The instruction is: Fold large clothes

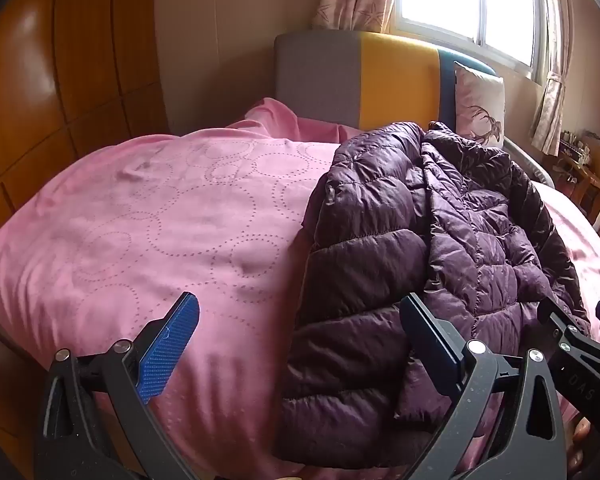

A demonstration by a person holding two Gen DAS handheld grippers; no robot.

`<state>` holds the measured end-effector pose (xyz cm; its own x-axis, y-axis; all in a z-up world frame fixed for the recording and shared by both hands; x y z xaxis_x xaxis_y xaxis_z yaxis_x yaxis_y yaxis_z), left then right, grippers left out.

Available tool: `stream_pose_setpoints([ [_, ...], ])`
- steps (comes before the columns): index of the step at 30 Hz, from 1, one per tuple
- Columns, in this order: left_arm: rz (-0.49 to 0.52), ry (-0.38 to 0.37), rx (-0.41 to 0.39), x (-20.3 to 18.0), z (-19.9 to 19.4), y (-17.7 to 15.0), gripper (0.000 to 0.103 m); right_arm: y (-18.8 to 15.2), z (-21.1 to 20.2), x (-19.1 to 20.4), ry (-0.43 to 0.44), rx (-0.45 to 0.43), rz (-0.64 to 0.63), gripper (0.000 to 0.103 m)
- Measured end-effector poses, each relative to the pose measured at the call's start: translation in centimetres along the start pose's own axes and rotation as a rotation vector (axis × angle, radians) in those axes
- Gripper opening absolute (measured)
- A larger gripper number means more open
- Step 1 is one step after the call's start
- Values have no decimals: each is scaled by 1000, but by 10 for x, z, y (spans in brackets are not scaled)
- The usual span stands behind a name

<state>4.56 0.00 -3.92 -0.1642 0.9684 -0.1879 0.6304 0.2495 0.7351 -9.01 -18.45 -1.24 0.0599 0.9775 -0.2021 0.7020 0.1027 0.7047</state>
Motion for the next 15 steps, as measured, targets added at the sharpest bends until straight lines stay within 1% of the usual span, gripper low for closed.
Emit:
stream_pose_setpoints([
  [12, -5, -1, 1, 0, 0, 0, 99, -1, 1, 3, -4, 6, -8, 101],
  [15, -12, -4, 1, 3, -2, 0, 99, -2, -5, 5, -8, -3, -14, 101],
])
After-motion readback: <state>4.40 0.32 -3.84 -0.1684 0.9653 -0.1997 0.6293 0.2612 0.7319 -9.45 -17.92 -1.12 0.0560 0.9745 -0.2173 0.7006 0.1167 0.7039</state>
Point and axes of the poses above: each gripper's, at about its wrist camera, not at the fingertips, and z roughly the way its jaws point, x to its left, y to its top, the point moved 6 cm from there along z, roughly the way its jaws point, and after that the axes turned 15 degrees about -z, right-handed, at the moved point
